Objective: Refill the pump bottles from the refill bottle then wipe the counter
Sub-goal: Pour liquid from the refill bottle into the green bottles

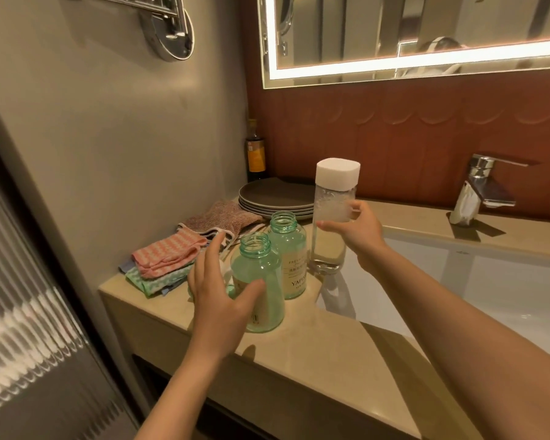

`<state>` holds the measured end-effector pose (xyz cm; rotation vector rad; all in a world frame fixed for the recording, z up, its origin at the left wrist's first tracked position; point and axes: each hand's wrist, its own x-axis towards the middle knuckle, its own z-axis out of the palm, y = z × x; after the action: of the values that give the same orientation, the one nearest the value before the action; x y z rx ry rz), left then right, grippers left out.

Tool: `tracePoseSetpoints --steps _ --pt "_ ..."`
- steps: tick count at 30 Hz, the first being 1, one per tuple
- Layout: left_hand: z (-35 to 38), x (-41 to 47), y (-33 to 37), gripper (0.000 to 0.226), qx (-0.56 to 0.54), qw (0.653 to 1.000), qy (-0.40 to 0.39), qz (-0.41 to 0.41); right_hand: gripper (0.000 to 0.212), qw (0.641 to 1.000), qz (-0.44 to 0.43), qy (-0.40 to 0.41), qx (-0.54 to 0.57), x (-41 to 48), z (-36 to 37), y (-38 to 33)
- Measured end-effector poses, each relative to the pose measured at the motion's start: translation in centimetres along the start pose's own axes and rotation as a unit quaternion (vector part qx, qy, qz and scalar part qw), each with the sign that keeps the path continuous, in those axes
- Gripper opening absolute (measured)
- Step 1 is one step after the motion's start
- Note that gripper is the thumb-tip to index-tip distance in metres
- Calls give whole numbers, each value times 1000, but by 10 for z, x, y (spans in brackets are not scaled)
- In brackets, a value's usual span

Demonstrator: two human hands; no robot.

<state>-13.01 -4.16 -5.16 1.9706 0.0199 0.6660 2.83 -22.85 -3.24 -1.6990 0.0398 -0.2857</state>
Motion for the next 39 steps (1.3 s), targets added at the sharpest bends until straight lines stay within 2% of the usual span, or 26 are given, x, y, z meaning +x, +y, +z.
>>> tracePoseSetpoints --steps 4,8,10,13,16,20,23,27,31,34,37,39 --pt "0 3 18 78 2 999 40 37 73 1000 -6 11 -22 -14 -21 0" --pt "4 5 41 63 18 989 91 117 72 998 -53 9 -44 -33 -42 -8" --pt "8 7 58 56 9 984 90 151 68 995 -84 9 -45 -44 -51 -15" --pt "19 13 87 52 -22 980 45 192 63 991 -124 3 -44 -63 -61 -25" --pt "34 24 113 54 -18 980 -44 192 64 990 -135 -32 -34 -85 -67 -29" --pt "52 39 127 66 -72 972 -186 121 60 988 -126 -84 -38 -115 -72 -25" --pt "59 40 120 65 -130 955 -254 76 57 987 -116 -106 -23 -130 -74 -14" --pt "63 35 112 61 -168 943 -275 76 56 986 -121 -111 13 -137 -74 -3" --pt "58 36 109 55 -166 945 -270 83 59 982 -144 -123 -3 -128 -69 2" --pt "51 38 106 50 -151 946 -272 91 68 973 -147 -179 -7 -123 -67 0" --pt "45 41 105 52 -176 924 -330 83 82 956 -153 -249 -12 -118 -67 1" --pt "46 39 106 53 -181 919 -338 91 89 953 -157 -259 -3 -116 -67 6"
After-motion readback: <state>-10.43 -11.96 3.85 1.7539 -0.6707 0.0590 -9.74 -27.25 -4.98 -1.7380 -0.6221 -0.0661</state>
